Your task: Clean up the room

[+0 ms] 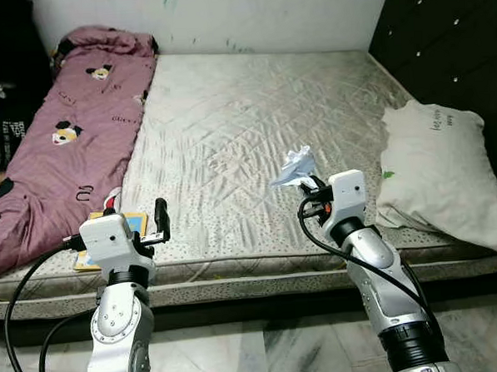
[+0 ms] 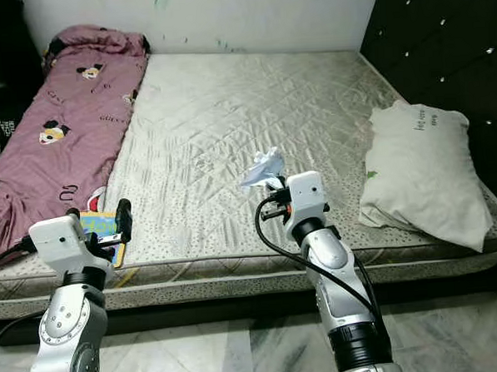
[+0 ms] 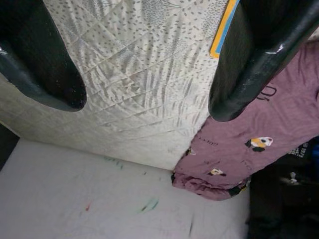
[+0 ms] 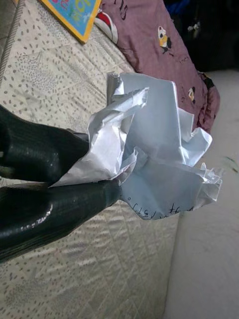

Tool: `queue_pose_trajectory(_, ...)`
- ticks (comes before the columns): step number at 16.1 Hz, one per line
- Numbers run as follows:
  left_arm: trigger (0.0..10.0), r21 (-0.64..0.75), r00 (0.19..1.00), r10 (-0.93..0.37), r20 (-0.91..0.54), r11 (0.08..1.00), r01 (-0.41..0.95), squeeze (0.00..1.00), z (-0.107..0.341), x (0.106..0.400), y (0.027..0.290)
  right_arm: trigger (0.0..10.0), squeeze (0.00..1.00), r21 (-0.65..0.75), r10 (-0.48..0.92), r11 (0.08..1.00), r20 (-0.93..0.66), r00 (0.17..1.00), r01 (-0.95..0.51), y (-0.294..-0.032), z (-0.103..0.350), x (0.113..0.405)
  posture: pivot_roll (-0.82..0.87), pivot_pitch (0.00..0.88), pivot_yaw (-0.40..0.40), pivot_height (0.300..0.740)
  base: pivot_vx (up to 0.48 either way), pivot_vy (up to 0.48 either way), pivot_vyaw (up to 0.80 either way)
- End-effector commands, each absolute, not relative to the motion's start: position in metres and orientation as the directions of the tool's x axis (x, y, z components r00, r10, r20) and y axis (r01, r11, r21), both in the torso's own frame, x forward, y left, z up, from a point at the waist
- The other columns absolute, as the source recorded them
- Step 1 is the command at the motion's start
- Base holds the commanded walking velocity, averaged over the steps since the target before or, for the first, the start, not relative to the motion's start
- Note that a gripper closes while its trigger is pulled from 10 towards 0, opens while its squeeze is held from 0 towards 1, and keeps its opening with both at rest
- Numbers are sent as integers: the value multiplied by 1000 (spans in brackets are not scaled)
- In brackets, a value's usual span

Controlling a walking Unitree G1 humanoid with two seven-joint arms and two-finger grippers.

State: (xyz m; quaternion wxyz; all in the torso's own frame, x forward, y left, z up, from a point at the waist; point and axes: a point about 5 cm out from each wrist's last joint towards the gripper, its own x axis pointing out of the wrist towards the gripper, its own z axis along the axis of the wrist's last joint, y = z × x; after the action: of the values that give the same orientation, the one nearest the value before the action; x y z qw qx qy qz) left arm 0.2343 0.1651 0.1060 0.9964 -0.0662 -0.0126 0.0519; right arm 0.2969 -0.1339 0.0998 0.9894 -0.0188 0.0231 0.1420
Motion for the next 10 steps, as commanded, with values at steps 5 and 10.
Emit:
queue_pose_trajectory(5, 10000, -136, 996, 85, 22, 987, -81, 0, 107, 234, 163, 10000, 0, -55, 258, 964, -42, 965, -260, -136, 103, 297, -60, 0, -54, 740, 312, 0, 0)
queue_pose_trajectory(10, 10000, -136, 997, 78, 19, 988, -74, 0, 107, 234, 163, 10000, 0, -45, 259, 964, -42, 965, -261, -135, 103, 296, -57, 0, -54, 740, 349, 0, 0)
